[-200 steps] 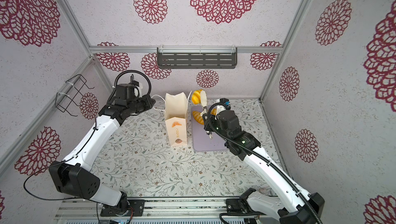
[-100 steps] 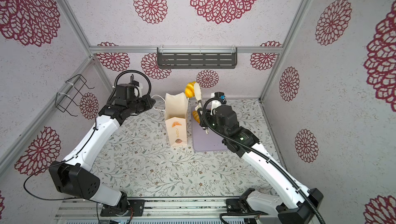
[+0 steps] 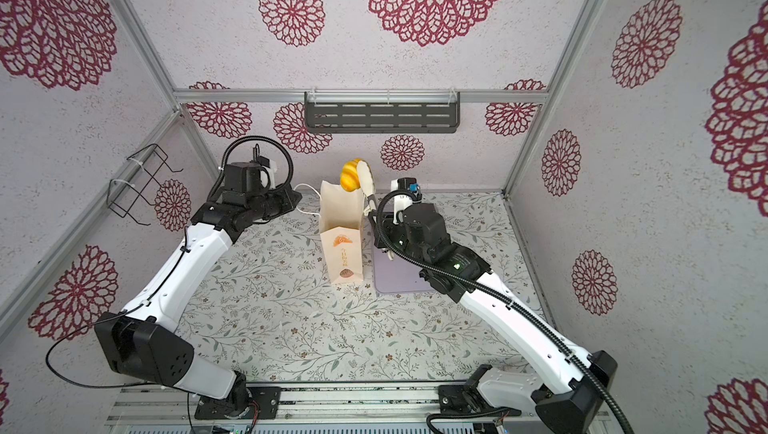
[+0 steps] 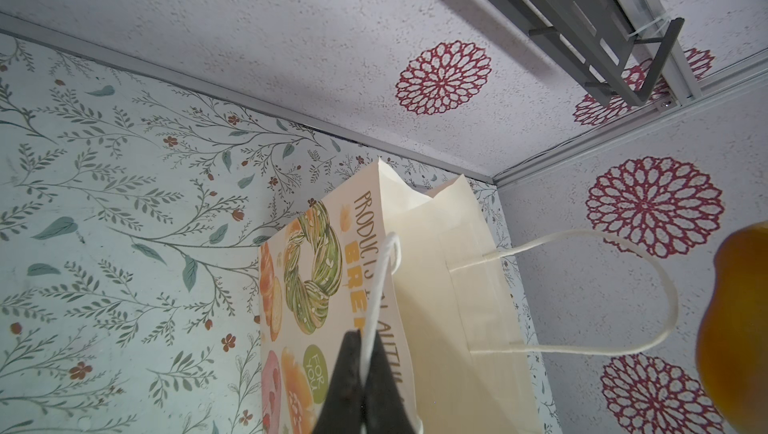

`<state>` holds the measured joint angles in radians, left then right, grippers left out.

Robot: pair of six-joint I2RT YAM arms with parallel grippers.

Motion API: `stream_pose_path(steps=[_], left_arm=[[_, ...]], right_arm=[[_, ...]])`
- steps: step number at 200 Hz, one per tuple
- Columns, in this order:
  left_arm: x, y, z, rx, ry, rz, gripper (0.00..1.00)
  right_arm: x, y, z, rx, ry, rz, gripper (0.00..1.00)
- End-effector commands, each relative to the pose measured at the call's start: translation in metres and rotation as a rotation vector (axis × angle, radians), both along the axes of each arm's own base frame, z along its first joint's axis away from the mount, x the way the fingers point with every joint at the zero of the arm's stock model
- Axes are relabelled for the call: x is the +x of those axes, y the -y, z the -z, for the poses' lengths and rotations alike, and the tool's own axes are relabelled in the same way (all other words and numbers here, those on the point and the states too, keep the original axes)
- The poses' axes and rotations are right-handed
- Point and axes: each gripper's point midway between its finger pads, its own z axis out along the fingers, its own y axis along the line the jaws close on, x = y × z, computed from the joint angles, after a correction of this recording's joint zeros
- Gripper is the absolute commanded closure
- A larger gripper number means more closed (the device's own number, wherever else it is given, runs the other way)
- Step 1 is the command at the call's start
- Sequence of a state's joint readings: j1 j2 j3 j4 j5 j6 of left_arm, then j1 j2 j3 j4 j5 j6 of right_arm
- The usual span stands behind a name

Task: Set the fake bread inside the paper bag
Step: 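Lift the bun with the tongs and carry it toward the bag, then lower the bun into the bag opening held by the left gripper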

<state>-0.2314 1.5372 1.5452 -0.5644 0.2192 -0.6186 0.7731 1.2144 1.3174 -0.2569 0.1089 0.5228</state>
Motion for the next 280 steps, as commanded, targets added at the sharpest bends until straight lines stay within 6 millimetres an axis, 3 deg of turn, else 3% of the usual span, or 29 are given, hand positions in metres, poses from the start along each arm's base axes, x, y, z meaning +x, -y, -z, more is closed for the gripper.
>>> stream_pose_path(steps=[1,116,192,280], left_arm=[[-0.006,0.001,-0.014,-0.002,0.037,0.012,1.00],[-0.005,0.001,-0.013,0.001,0.036,0.010,1.00],[-0.005,0.001,-0.012,0.001,0.034,0.010,1.00],[-0.005,0.001,-0.012,-0.002,0.032,0.011,1.00]], right_arm=[[-0.001,-0.005,-0.048,0.079,0.124,-0.003,1.00],[-0.007,-0.038,-0.018,-0.080,0.086,-0.054,1.00],[-0.001,-0.035,0.016,-0.191,0.010,-0.011,1.00],[0.001,-0.030,0.035,-0.231,-0.038,0.019,0.98]])
